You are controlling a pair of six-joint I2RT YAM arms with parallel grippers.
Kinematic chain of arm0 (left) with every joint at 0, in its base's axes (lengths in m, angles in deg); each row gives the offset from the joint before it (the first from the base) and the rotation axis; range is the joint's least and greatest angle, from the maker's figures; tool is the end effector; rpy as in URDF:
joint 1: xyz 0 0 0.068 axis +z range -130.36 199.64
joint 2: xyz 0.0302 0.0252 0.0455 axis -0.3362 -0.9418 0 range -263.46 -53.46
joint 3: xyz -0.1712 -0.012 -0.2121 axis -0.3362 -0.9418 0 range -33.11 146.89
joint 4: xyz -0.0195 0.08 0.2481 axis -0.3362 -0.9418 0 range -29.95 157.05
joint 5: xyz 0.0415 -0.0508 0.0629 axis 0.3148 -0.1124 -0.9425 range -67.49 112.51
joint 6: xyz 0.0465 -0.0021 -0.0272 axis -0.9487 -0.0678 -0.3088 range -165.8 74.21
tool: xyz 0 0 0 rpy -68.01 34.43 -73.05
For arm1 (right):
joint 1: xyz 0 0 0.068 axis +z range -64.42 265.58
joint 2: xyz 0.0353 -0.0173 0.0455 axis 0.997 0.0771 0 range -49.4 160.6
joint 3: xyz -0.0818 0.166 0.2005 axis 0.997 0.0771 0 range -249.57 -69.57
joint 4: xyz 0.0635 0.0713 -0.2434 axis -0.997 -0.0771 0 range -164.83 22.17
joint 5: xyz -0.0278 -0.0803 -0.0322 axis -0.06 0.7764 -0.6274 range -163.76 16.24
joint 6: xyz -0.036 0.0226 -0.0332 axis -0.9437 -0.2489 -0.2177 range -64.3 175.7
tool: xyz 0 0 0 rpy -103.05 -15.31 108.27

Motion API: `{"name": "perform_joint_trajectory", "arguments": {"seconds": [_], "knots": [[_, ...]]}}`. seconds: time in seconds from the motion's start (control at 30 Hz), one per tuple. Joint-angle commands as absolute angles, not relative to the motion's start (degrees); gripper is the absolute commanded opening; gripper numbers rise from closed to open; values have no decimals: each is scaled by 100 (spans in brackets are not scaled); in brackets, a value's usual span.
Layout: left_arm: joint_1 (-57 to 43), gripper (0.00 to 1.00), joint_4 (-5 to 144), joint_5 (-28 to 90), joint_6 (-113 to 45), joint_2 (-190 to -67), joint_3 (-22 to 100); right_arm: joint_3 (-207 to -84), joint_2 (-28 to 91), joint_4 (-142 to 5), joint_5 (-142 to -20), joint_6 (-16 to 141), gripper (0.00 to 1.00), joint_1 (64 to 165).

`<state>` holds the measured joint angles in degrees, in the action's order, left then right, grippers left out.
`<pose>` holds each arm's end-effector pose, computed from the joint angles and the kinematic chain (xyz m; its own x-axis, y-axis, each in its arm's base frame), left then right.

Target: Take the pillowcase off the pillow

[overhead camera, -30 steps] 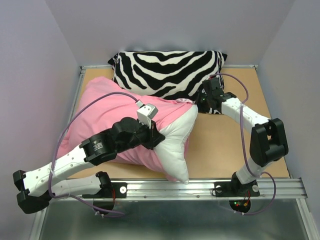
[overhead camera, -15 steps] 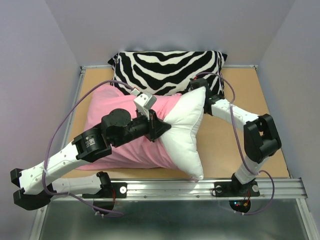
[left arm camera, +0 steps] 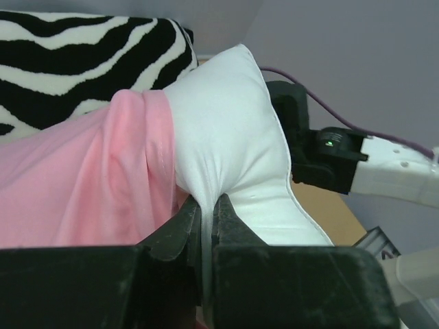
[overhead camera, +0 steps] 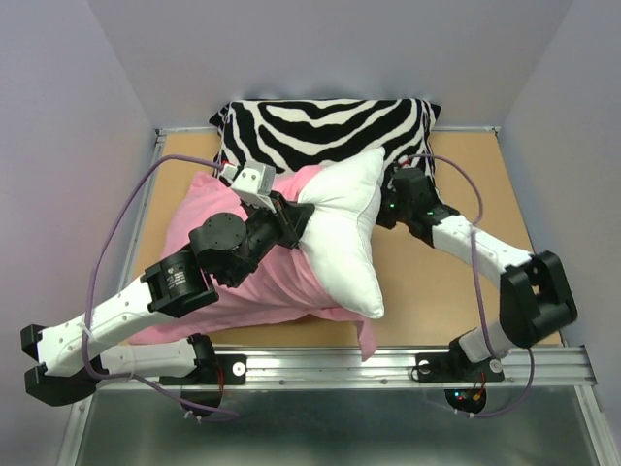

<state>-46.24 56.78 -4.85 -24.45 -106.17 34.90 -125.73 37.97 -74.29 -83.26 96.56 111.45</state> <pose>0.0907 -0.1627 0.4553 -0.1935 -0.3588 -0.9131 0.5939 0.6980 -0.4001 0.2987 0.1514 0.2349 -0.7744 0.3417 -0.5326 -0.0546 0.8025 0.5942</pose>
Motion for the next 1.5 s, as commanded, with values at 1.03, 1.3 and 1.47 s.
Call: {"name": "perform_joint_trajectory", "arguments": {"seconds": [1.03,1.3,1.47], "knots": [[-4443,0,8023,-290,-2136,-12289,4063,-11422,131,-7662,-10496,9859,100,10140],[-4434,0,8269,325,-1864,-12614,4054,-10860,315,-5722,-11137,11026,100,10140],[-4425,0,8383,764,-1706,-12904,4071,-10929,421,-5140,-11261,11282,100,10175]]}}
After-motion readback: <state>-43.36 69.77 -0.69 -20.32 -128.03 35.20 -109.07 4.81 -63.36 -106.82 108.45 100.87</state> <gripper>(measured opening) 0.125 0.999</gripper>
